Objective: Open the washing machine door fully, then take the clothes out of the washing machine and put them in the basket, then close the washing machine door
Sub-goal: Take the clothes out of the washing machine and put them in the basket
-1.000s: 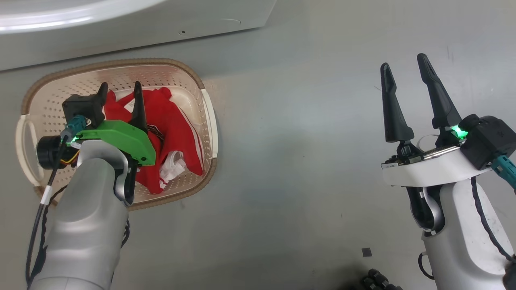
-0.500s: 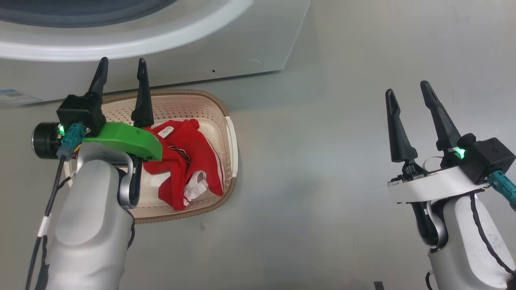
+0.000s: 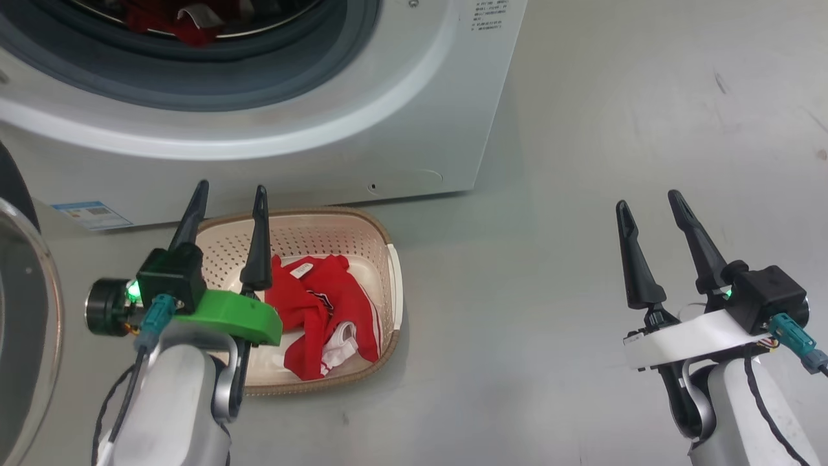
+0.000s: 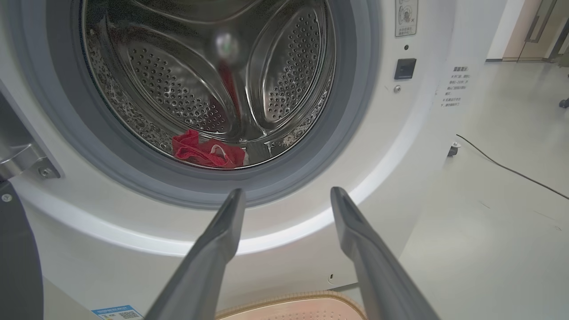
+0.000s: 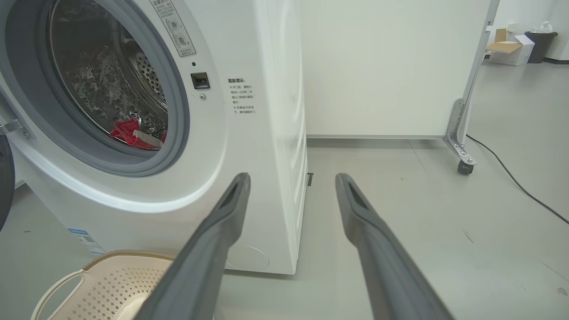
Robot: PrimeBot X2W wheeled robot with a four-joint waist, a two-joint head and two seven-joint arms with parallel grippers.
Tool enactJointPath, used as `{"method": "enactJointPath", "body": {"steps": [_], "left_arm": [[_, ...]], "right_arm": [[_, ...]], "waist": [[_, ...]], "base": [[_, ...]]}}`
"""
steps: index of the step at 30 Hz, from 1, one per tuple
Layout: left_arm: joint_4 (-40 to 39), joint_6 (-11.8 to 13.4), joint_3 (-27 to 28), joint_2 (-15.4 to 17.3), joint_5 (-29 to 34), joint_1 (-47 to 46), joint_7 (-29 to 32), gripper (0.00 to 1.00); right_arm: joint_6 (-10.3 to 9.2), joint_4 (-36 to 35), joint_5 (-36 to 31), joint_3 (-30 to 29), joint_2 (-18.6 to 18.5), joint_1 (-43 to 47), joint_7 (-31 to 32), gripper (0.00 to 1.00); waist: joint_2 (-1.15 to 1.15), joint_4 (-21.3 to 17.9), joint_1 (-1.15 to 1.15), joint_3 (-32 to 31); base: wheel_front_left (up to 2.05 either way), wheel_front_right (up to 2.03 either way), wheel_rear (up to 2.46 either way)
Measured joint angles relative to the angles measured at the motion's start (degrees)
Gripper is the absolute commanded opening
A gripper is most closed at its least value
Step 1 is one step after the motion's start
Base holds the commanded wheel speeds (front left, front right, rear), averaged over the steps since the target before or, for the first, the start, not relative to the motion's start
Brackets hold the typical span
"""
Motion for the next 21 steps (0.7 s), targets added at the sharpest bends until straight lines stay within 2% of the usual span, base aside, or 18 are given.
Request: {"method": "enactJointPath", "body": {"steps": [10, 21], "left_arm": [[-2.64, 1.01, -0.87, 0.05, 0.01, 10.09, 0.0, 1.0], [-4.91, 1.36, -1.15, 0.14, 0.0, 17.13, 0.0, 1.0]], "right_arm": [[0.0, 1.52, -0.59, -1.09, 0.46, 5.74, 0.0, 1.0], [0.0, 2.19, -0.94, -0.82, 0.93, 10.38, 0.01, 1.0]], "waist": [[0.0, 1.48, 0.0, -7.78], [0.0, 2.93, -0.01, -14.15]], "base": [[0.0, 0.0, 0.0], [0.0, 0.0, 0.0]]}}
